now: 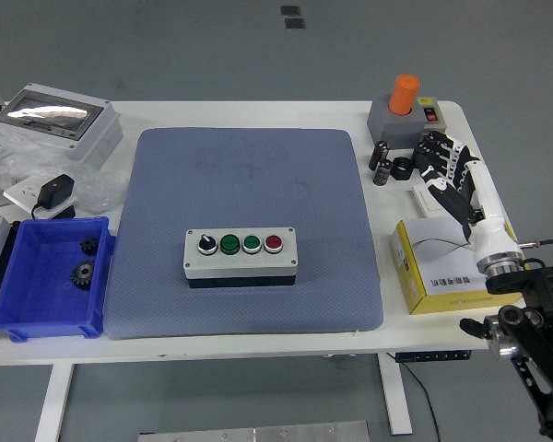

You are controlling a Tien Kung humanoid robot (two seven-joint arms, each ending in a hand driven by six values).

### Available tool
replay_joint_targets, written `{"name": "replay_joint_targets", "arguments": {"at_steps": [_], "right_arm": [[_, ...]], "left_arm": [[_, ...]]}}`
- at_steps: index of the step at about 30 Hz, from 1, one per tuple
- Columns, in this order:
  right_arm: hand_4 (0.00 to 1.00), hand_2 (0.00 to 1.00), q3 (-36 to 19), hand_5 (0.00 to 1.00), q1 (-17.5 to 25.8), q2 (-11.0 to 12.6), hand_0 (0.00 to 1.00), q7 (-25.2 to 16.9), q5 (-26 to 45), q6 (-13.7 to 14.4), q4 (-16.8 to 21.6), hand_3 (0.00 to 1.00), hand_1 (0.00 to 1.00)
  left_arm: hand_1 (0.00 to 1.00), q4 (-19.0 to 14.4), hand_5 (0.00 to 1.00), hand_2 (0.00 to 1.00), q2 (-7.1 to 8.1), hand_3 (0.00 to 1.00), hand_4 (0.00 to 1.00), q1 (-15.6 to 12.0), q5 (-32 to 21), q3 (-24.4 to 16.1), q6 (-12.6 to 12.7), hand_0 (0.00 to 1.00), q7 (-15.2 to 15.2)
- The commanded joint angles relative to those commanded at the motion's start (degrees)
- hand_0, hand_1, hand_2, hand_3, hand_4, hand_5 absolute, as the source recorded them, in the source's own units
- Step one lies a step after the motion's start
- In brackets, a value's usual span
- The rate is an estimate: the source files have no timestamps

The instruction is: Pick up the button,place it on the desk,press the button,press the button

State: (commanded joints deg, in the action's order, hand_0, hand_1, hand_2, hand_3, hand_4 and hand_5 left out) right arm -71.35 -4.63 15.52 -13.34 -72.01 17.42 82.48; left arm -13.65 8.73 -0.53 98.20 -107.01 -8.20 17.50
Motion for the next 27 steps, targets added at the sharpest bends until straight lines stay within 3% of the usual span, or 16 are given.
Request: {"name": "replay_joint_targets", "arguments": {"at_steps": [18, 27], "right_arm": [[0.743, 0.819, -1.1, 0.500, -1.4, 1.4, 0.807, -2.0, 2.1, 0.0, 2.8, 0.837, 0.800], [0.742, 0.818, -1.9, 0.497, -0.8, 0.5, 0.799, -3.5, 6.3, -1.2, 2.7, 0.833, 0.795]], "left_arm": [[0.675, 0.4, 0.835, 0.659, 0.33, 0.791, 0.657, 1.5, 2.8, -1.5, -0.6, 0.700, -1.2], [0.675, 2.0, 0.829, 0.659, -0.16, 0.791, 0.658, 1.0, 5.8, -3.3, -1.7, 0.700, -3.6]]}}
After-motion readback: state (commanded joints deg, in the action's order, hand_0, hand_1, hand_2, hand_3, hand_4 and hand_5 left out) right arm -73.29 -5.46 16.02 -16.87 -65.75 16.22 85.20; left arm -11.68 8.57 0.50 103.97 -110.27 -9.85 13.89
